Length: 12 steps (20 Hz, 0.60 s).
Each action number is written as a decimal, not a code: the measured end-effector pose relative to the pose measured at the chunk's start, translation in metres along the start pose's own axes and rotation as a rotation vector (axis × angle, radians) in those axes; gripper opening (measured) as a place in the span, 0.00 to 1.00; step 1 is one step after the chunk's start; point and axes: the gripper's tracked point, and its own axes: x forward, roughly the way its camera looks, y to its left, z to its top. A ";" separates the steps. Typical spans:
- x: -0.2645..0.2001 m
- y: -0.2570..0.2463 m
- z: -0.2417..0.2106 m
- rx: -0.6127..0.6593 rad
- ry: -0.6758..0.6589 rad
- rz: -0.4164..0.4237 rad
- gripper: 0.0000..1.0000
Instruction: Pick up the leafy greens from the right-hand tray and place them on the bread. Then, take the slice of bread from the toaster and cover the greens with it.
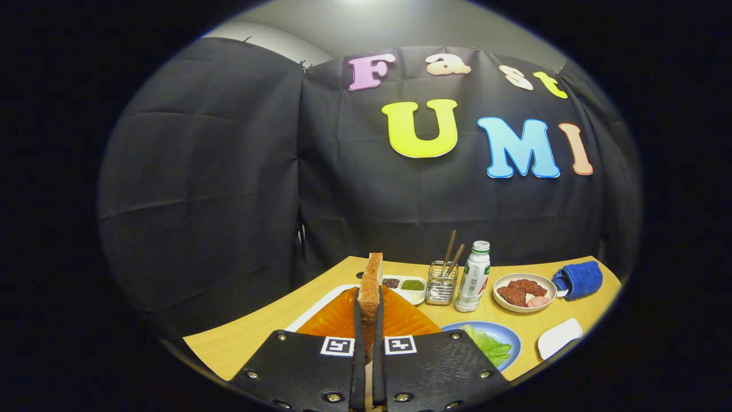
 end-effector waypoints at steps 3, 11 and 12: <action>-0.010 -0.010 0.016 0.018 -0.037 0.002 0.05; -0.032 -0.084 0.017 0.052 -0.064 -0.098 0.05; -0.033 -0.096 0.011 0.049 -0.061 -0.120 0.05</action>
